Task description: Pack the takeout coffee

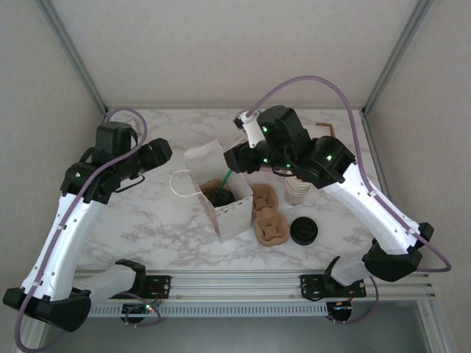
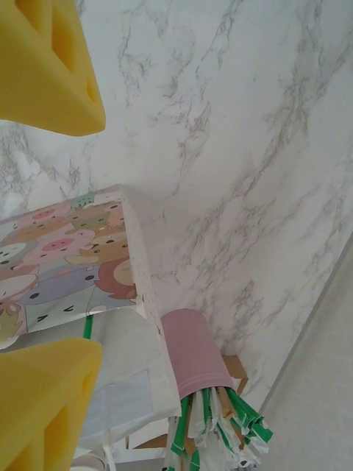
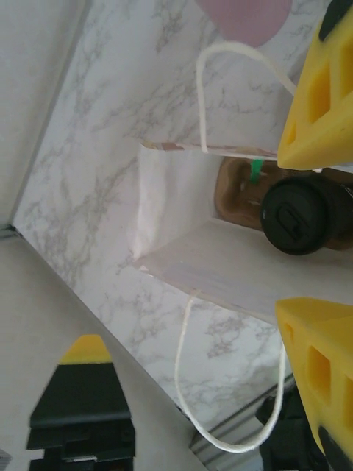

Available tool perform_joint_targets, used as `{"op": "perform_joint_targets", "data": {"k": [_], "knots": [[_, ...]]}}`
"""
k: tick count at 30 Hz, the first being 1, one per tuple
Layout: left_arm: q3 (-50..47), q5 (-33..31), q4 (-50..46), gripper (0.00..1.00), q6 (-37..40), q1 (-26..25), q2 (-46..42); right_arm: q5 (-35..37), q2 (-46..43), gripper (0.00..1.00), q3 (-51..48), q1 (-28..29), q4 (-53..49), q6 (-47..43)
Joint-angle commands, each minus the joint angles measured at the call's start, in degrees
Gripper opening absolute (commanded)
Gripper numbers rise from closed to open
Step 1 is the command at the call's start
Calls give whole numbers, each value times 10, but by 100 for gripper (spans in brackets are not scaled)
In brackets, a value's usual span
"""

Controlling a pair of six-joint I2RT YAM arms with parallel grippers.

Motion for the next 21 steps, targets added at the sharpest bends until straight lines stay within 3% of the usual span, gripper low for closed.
{"op": "perform_joint_targets", "data": {"k": [1, 4, 6, 12, 15, 18, 21], "knots": [[-5, -14, 1, 73, -4, -5, -5, 104, -21, 49, 30, 5, 28, -17], [-9, -14, 5, 73, -4, -5, -4, 214, -29, 50, 32, -26, 29, -9], [-7, -16, 5, 74, -3, -4, -2, 214, -33, 50, 31, -80, 21, 17], [-3, -29, -3, 75, 5, -4, -1, 160, -39, 59, -39, -288, 30, 77], [-2, -28, -3, 75, 3, -4, 0, 79, -22, 60, -90, -397, 34, 129], [-2, -28, -3, 75, 0, -4, 1, 4, 1, 62, -162, -476, 60, 186], [-5, -28, -2, 76, -4, -5, 1, -57, 28, 64, -228, -521, 95, 243]]}}
